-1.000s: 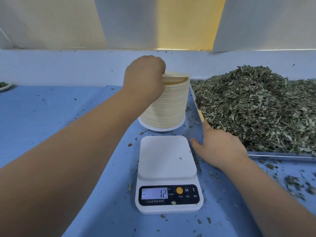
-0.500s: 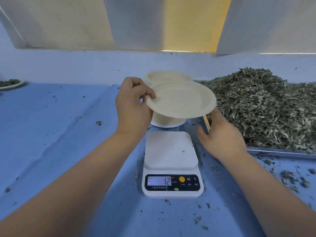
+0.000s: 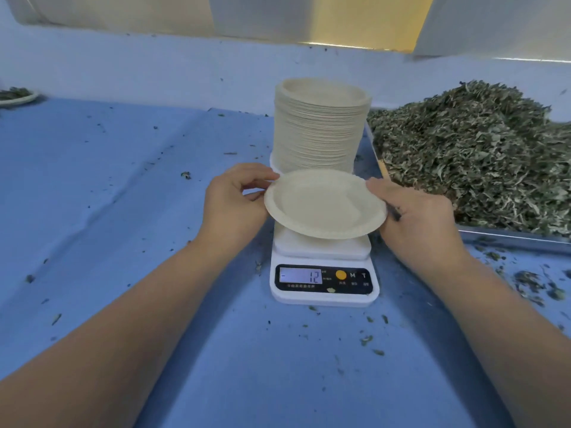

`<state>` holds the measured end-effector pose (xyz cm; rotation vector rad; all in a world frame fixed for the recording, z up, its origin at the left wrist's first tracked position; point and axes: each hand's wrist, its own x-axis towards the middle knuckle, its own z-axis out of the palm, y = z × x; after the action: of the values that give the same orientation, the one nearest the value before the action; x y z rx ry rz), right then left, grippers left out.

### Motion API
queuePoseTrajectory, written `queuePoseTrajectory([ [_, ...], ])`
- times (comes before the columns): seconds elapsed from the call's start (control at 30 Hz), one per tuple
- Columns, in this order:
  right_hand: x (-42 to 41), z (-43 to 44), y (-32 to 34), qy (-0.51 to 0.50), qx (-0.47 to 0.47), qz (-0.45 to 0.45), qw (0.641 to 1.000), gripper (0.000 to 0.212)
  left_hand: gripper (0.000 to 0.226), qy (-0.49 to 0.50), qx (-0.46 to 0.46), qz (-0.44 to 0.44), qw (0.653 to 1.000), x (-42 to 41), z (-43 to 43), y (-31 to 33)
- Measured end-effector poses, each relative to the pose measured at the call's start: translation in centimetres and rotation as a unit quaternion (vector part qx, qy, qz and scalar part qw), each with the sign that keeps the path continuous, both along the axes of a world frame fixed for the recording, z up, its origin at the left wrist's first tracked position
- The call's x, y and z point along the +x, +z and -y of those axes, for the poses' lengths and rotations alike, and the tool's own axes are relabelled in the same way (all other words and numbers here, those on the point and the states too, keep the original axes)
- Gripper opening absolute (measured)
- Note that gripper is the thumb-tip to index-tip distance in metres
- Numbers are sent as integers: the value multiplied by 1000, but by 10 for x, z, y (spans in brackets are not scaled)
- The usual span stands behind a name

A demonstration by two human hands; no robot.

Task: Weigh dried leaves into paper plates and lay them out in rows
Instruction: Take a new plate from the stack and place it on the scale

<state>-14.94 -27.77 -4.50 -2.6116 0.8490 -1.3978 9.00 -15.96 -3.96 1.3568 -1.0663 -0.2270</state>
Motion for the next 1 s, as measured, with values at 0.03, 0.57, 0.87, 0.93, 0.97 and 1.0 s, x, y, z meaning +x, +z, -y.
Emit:
queuePoseTrajectory([
  [0.03,1,-2,0,5,9,-6,1000,39,39,-7,6,-8,1000,3,-2,-2],
  [0.57,-14,9,5,-140,115,-80,980,30,31,16,98,-123,987,16,6,-25],
  [0.87,-14,16,1,-236,105,-177,950,50,34,29,115,-169,978,19,5,-26],
  [0.93,-15,18,1,-229,97,-158,956,45,31,34,110,-193,974,22,6,-26],
  [0.97,-17,19,2,-233,86,-157,956,45,29,37,106,-201,973,22,6,-26],
  [1.0,-19,21,3,-243,70,-161,954,47,27,39,104,-205,972,21,6,-26],
])
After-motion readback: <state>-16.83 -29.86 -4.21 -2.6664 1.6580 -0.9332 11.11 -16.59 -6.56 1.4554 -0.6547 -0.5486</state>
